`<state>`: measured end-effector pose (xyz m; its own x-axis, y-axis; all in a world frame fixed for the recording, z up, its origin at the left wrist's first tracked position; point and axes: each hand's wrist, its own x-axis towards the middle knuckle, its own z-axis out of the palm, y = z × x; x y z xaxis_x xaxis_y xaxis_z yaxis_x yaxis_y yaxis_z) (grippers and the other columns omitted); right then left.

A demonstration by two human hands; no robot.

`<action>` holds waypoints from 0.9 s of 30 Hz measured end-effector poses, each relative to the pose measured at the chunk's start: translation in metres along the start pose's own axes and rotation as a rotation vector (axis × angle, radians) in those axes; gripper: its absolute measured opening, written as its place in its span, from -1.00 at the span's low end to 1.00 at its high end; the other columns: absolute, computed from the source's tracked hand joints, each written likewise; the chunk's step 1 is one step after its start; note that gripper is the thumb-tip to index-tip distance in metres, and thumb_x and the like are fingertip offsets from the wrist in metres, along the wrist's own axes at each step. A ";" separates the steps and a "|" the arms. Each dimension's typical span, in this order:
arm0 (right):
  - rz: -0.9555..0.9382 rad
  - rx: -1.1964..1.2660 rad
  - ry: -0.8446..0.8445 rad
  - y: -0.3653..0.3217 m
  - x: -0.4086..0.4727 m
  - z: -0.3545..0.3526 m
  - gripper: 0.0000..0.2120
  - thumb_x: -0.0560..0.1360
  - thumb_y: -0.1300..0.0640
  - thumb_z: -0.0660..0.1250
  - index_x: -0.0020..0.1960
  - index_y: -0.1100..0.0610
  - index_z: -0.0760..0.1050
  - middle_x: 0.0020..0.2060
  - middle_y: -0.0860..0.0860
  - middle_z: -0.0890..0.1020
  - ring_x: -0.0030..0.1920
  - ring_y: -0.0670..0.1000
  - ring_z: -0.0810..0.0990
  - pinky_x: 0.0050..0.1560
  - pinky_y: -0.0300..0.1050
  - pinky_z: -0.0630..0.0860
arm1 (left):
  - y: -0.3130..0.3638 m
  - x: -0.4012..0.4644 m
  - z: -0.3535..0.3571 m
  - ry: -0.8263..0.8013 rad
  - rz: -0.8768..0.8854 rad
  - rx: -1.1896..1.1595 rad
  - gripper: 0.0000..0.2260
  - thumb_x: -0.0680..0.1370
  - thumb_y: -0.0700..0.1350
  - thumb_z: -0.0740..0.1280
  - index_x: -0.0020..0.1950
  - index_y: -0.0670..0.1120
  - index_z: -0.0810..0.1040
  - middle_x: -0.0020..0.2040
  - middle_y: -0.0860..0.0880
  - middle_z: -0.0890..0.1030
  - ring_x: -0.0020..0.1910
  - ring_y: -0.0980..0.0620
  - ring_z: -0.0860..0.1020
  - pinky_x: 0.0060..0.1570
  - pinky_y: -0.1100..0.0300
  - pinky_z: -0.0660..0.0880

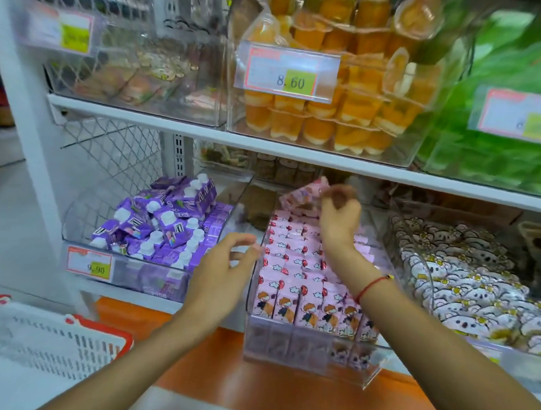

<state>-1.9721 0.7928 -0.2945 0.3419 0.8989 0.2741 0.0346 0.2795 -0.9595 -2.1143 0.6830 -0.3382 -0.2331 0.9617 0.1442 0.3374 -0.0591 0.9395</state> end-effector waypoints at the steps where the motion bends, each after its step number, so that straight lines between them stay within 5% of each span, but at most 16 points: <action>1: 0.017 0.011 0.056 -0.003 -0.013 -0.008 -0.93 0.60 0.24 0.22 -0.06 0.16 0.42 -0.24 -0.01 0.53 -0.20 -0.05 0.52 -0.14 -0.22 0.49 | 0.002 -0.004 -0.002 0.028 0.033 0.034 -0.85 0.56 0.01 0.30 0.12 0.18 0.50 0.09 0.24 0.58 0.03 0.25 0.53 0.14 0.07 0.47; 3: 0.032 0.076 0.102 -0.011 -0.038 -0.027 -0.97 0.61 0.23 0.21 -0.01 0.18 0.38 -0.26 0.04 0.51 -0.31 -0.09 0.53 -0.28 -0.26 0.50 | 0.004 -0.012 -0.008 0.068 0.116 0.075 -0.77 0.54 -0.01 0.32 0.16 0.23 0.46 0.07 0.26 0.58 -0.02 0.25 0.56 0.10 0.05 0.47; 6: 0.213 0.204 -0.072 -0.026 -0.069 -0.048 -0.94 0.60 0.23 0.21 0.04 0.21 0.42 -0.27 0.07 0.59 -0.35 -0.09 0.60 -0.37 -0.35 0.54 | 0.010 -0.027 -0.016 0.035 0.225 0.065 -0.73 0.52 0.11 0.34 0.19 0.31 0.42 0.08 0.28 0.58 -0.08 0.34 0.55 0.01 0.08 0.51; 9: 0.272 0.172 -0.293 -0.038 -0.091 -0.047 -0.91 0.59 0.20 0.25 0.05 0.21 0.47 -0.29 0.04 0.67 -0.35 -0.09 0.65 -0.31 -0.31 0.56 | 0.019 -0.035 -0.020 -0.065 0.266 0.029 -0.72 0.47 0.25 0.28 0.19 0.35 0.45 0.10 0.34 0.58 -0.04 0.35 0.56 0.02 0.17 0.52; 14: 0.299 0.251 -0.350 -0.040 -0.106 -0.041 -0.87 0.59 0.20 0.24 0.05 0.22 0.52 -0.19 0.07 0.66 -0.22 -0.05 0.64 -0.14 -0.25 0.59 | 0.015 -0.038 -0.021 -0.146 0.240 -0.114 -0.80 0.58 -0.05 0.28 0.19 0.15 0.55 0.04 0.11 0.67 -0.04 0.14 0.63 -0.06 0.26 0.54; 19: 0.295 0.232 -0.424 -0.027 -0.108 -0.041 -0.79 0.59 0.07 0.24 0.11 0.17 0.54 -0.08 0.06 0.67 -0.04 -0.02 0.65 0.06 -0.12 0.58 | 0.008 -0.040 -0.015 -0.146 0.222 -0.164 -0.79 0.56 -0.03 0.27 0.19 0.10 0.53 0.03 0.12 0.66 -0.05 0.28 0.60 -0.09 0.42 0.48; 22: 0.217 0.139 -0.488 -0.022 -0.104 -0.040 -0.71 0.57 0.07 0.26 0.29 0.03 0.45 0.00 -0.02 0.69 0.00 -0.08 0.67 0.11 -0.14 0.57 | 0.011 -0.032 -0.009 -0.092 0.233 -0.137 -0.77 0.51 0.12 0.22 0.14 0.14 0.49 0.02 0.20 0.65 -0.05 0.28 0.60 -0.03 0.32 0.49; 27: 0.136 0.108 -0.467 -0.020 -0.092 -0.043 -0.71 0.59 0.11 0.23 0.30 -0.01 0.42 -0.04 -0.05 0.68 -0.09 -0.18 0.66 -0.14 -0.37 0.54 | 0.016 -0.022 -0.009 -0.084 0.362 0.244 -0.76 0.54 0.17 0.26 0.21 0.27 0.38 0.09 0.28 0.59 0.09 0.22 0.56 0.01 0.05 0.54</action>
<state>-1.9641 0.6901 -0.3038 -0.1213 0.9779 0.1705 -0.0869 0.1606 -0.9832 -2.1117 0.6585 -0.3234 0.0108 0.9096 0.4152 0.5916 -0.3406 0.7308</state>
